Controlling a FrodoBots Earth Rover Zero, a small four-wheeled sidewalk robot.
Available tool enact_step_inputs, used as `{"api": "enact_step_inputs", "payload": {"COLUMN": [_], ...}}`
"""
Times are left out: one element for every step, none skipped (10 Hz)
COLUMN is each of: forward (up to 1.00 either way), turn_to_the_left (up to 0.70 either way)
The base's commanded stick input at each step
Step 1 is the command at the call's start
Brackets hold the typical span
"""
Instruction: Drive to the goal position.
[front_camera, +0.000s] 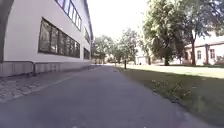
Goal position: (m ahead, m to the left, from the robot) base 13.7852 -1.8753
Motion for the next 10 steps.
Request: {"api": "enact_step_inputs", "payload": {"forward": [0.85,0.85,0.85,0.85,0.85,0.85,0.85,0.85,0.85,0.85], "turn_to_the_left": [0.14,0.00,0.00,0.00,0.00,0.00,0.00,0.00,0.00,0.00]}}
